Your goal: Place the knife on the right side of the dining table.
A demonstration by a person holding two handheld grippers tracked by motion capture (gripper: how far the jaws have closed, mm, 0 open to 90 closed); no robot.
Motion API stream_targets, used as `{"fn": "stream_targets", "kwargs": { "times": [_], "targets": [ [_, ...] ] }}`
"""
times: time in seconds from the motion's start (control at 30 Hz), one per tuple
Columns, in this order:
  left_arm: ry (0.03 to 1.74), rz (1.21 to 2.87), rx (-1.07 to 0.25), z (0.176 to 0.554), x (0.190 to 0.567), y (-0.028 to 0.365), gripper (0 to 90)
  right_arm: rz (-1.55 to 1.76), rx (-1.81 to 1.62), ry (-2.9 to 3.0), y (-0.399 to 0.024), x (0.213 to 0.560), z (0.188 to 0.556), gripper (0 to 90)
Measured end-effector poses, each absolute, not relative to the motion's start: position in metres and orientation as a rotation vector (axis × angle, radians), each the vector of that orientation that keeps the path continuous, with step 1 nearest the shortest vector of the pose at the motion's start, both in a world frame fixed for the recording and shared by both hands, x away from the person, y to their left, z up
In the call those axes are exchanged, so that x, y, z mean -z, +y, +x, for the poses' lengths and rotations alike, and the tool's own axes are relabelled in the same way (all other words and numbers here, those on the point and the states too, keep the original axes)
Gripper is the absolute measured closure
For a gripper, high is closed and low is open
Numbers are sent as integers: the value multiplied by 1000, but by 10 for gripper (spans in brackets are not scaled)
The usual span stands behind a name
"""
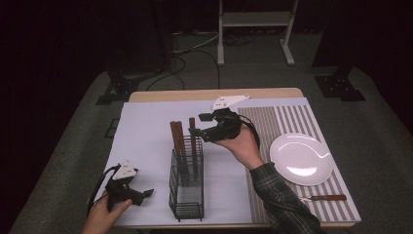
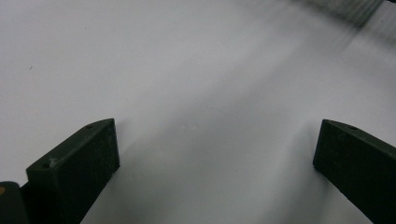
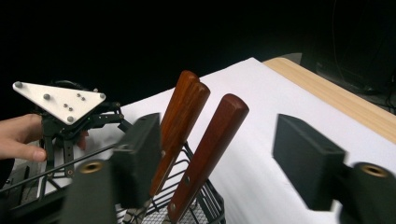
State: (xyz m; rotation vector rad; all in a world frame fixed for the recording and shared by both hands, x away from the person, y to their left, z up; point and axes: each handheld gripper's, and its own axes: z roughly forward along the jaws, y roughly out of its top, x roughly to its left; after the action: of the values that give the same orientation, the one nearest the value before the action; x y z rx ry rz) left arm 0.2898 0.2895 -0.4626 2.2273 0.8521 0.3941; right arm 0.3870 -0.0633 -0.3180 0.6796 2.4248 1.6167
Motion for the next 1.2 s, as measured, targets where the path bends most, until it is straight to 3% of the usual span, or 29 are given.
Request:
{"fn": "stream_targets", "kwargs": {
  "times": [0.4, 0.67, 1.2],
  "targets": [
    [852, 2227, -395, 290, 463, 290, 0, 695, -1640, 2447, -49, 324, 401, 502],
    [852, 2227, -395, 290, 463, 290, 0, 700, -1648, 2457, -50, 326, 403, 655],
    [853, 2227, -395, 290, 463, 289, 0, 664, -1743, 2463, -59, 317, 385, 717]
  ]
}}
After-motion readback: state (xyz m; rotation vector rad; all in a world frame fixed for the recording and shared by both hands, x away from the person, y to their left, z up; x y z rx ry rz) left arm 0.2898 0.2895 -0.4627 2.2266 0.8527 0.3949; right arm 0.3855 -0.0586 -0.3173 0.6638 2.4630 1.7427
